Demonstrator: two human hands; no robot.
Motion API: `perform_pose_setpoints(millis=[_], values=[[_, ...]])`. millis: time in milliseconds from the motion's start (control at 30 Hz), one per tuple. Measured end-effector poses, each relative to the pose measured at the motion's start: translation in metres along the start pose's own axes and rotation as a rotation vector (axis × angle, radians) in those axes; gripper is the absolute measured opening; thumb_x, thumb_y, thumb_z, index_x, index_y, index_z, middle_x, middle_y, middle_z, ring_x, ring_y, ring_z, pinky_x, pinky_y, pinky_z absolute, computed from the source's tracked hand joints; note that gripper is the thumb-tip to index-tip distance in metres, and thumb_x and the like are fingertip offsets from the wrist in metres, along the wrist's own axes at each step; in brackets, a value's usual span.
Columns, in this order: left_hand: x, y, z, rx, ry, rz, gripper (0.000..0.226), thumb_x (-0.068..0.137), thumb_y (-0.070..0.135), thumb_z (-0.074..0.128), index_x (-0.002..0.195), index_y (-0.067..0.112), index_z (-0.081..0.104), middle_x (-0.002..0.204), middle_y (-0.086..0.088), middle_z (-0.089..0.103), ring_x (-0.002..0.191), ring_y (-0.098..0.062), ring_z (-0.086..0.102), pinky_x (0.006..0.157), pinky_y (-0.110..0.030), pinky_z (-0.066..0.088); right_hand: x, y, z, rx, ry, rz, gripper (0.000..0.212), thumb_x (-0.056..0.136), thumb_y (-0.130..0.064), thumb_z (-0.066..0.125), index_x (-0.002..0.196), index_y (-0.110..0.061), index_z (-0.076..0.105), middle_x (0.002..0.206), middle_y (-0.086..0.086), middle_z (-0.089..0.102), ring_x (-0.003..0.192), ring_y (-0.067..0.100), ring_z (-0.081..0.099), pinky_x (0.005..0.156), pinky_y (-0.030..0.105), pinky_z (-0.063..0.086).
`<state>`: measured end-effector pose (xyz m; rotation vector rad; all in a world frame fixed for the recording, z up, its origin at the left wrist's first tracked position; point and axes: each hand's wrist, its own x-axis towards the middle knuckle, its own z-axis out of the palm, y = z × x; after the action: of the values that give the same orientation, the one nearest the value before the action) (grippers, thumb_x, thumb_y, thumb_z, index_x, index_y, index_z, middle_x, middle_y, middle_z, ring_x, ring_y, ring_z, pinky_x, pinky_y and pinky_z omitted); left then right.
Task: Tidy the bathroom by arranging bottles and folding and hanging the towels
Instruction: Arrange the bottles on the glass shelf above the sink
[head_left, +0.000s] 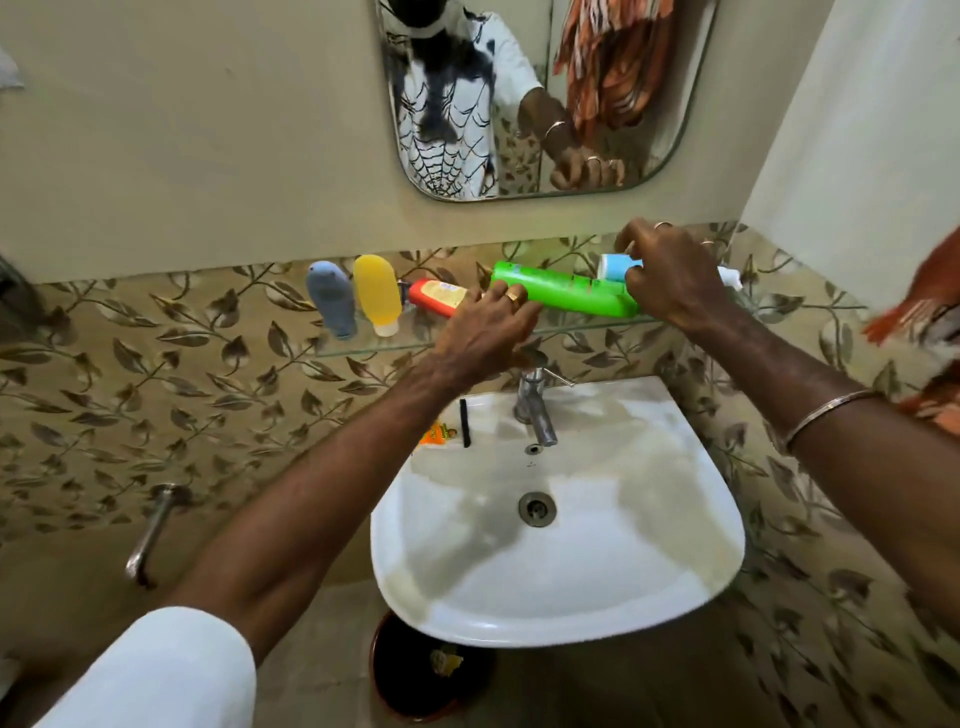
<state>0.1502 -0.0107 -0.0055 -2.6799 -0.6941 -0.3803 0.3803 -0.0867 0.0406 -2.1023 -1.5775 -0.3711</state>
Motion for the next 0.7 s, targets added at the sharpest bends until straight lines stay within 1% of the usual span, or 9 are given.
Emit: perform_pose_setpoints(millis=[33,67,100,167,300,467,567,667,700], values=[[0.001,0.001,0.000,0.009,0.010,-0.003,0.047,0.086,0.039,0.051,0.122,0.009,0.060,0.122,-0.021,0.062,0.110,-0.037,0.057,0.085,-0.049,0.048,-0.003,0.005,0.000,-0.005,-0.001,-0.001,0.033,0.077,-0.007,0.058,0.108,-0.018,0.061,0.105,0.014,0.070,0.099,0.040,0.063,0.084,0.049,0.046],[0.002,0.002,0.002,0.021,0.021,-0.003,0.043,0.087,0.034,0.045,0.117,0.009,0.063,0.117,-0.021,0.064,0.106,-0.037,0.059,0.081,-0.048,0.048,-0.006,0.011,-0.001,-0.005,-0.008,-0.003,0.034,0.076,-0.007,0.059,0.108,-0.018,0.062,0.105,0.013,0.070,0.099,0.040,0.063,0.083,0.049,0.048],[0.003,0.002,0.003,0.027,0.028,-0.005,0.035,0.089,0.030,0.048,0.112,0.009,0.064,0.113,-0.020,0.065,0.102,-0.036,0.060,0.077,-0.048,0.050,-0.008,0.015,-0.002,-0.001,-0.024,-0.001,0.035,0.075,-0.007,0.060,0.108,-0.018,0.062,0.106,0.013,0.071,0.099,0.039,0.063,0.082,0.048,0.049],[0.004,0.000,0.006,0.053,0.058,0.011,0.021,0.090,0.022,0.062,0.108,0.011,0.066,0.109,-0.017,0.067,0.098,-0.033,0.061,0.073,-0.046,0.052,-0.012,0.022,-0.002,0.000,-0.069,0.005,0.036,0.075,-0.012,0.064,0.110,-0.019,0.063,0.105,0.012,0.072,0.098,0.038,0.065,0.079,0.046,0.051],[0.003,-0.007,0.001,0.023,0.127,0.053,0.019,0.091,0.020,0.066,0.107,0.010,0.067,0.101,-0.017,0.068,0.090,-0.030,0.063,0.064,-0.043,0.057,-0.019,0.028,0.002,-0.053,-0.123,-0.007,0.041,0.075,-0.024,0.070,0.115,-0.023,0.063,0.109,0.013,0.072,0.100,0.038,0.066,0.085,0.048,0.051],[0.003,-0.023,-0.036,-0.079,0.273,0.052,0.026,0.089,0.020,0.071,0.109,0.004,0.068,0.098,-0.021,0.068,0.075,-0.034,0.066,0.052,-0.038,0.057,-0.020,0.035,0.009,-0.131,-0.213,-0.019,0.049,0.077,-0.024,0.071,0.124,-0.025,0.060,0.121,0.011,0.067,0.112,0.035,0.061,0.093,0.052,0.046],[0.005,-0.039,-0.064,-0.204,0.275,-0.021,0.035,0.086,0.017,0.071,0.118,0.004,0.067,0.106,-0.021,0.068,0.084,-0.034,0.065,0.064,-0.041,0.055,-0.019,0.040,0.013,-0.142,-0.241,-0.018,0.048,0.082,-0.023,0.071,0.127,-0.021,0.055,0.121,0.013,0.065,0.108,0.036,0.061,0.088,0.048,0.043],[0.008,-0.065,-0.086,-0.283,0.267,-0.119,0.042,0.084,0.014,0.072,0.125,0.005,0.065,0.112,-0.018,0.070,0.094,-0.031,0.066,0.076,-0.031,0.048,-0.021,0.047,0.017,-0.129,-0.241,-0.024,0.045,0.086,-0.019,0.071,0.126,-0.018,0.051,0.117,0.016,0.066,0.103,0.037,0.062,0.081,0.047,0.043],[0.009,-0.073,-0.092,-0.319,0.262,-0.154,0.044,0.083,0.012,0.073,0.126,0.005,0.065,0.114,-0.018,0.070,0.098,-0.030,0.066,0.079,-0.031,0.047,-0.021,0.049,0.018,-0.121,-0.226,-0.030,0.044,0.086,-0.018,0.072,0.125,-0.017,0.051,0.116,0.016,0.066,0.102,0.037,0.063,0.079,0.047,0.044]])
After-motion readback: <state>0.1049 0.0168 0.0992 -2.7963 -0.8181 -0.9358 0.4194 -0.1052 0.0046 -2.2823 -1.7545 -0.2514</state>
